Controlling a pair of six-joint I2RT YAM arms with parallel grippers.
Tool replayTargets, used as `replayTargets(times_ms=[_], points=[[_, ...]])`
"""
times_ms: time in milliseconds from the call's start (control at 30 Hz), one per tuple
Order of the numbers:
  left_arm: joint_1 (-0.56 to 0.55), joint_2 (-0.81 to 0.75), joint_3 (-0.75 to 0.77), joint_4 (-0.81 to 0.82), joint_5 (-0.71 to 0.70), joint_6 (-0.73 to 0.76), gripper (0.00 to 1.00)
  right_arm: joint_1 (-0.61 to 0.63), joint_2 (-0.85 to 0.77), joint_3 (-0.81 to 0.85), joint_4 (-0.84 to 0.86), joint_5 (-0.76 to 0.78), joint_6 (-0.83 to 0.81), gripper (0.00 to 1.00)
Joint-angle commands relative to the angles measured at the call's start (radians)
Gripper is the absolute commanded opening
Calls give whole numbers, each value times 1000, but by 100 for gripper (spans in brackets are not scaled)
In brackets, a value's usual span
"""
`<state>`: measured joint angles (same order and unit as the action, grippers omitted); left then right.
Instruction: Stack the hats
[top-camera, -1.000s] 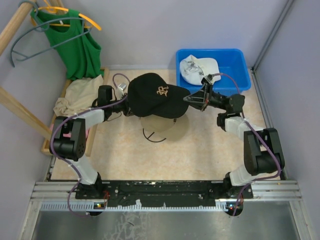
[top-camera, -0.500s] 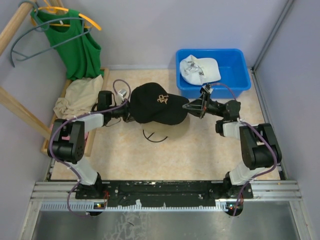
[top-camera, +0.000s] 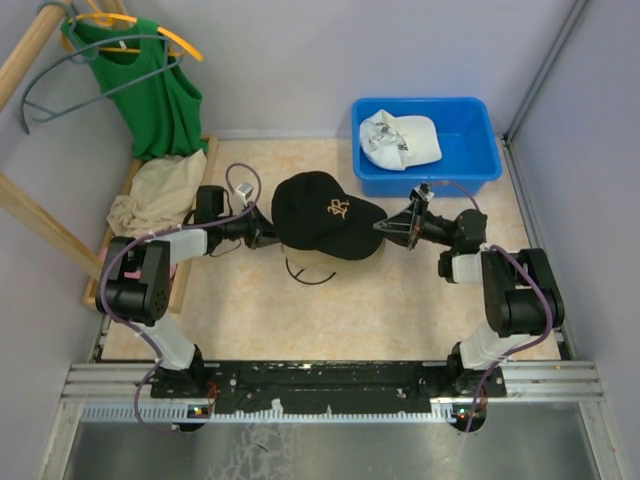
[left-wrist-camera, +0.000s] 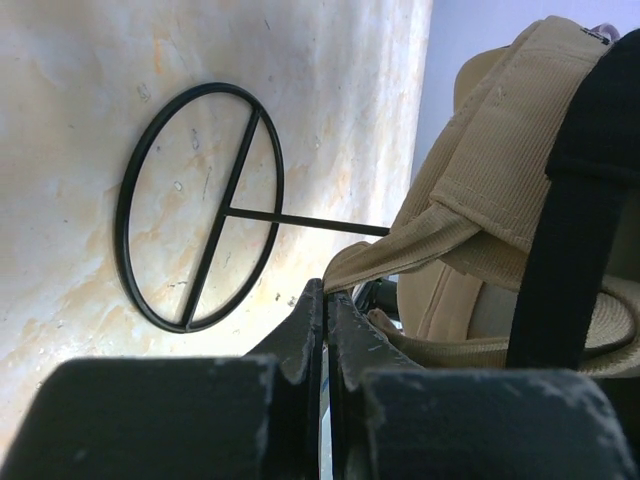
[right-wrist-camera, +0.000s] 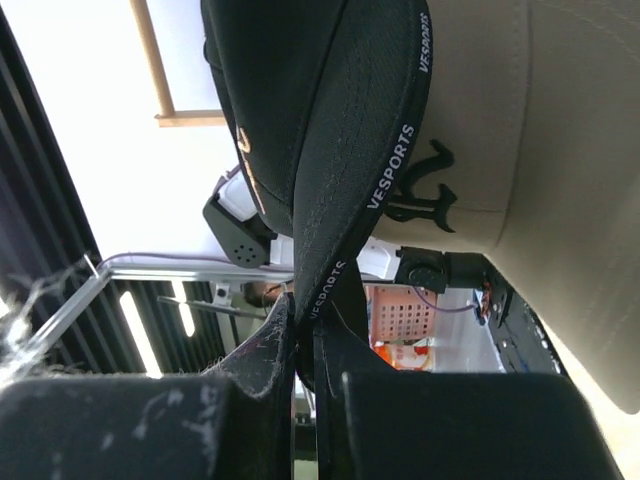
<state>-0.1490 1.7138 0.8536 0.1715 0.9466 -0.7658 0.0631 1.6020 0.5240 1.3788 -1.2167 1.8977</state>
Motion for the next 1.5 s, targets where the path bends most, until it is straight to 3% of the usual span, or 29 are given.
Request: replayTargets(times_ms=[0, 100, 167, 200, 300, 367, 1067, 1300, 1467], points=[[15, 34, -10, -45, -17, 45, 0, -2, -25, -2, -134, -56, -157, 0], [25, 43, -5, -47, -9, 54, 0, -2, -43, 5, -336, -68, -304, 0], [33, 53, 3, -53, -1, 63, 0, -2, -59, 35, -563, -76, -472, 0], [38, 61, 10, -57, 8, 68, 0, -2, -69, 63, -712, -73, -574, 0], [48, 79, 36, -73, 22, 78, 0, -4, -54, 238, -1370, -15, -1070, 0], [53, 82, 54, -82, 25, 83, 0, -4, -19, 337, -1637, 34, -1309, 0], [83, 108, 65, -107, 41, 120, 0, -94, 43, 392, -1756, 152, -1414, 0], [82, 98, 44, -89, 38, 112, 0, -89, 78, 394, -1822, 238, -1481, 11], [82, 97, 38, -78, 41, 101, 0, -71, 80, 379, -1796, 326, -1472, 10]])
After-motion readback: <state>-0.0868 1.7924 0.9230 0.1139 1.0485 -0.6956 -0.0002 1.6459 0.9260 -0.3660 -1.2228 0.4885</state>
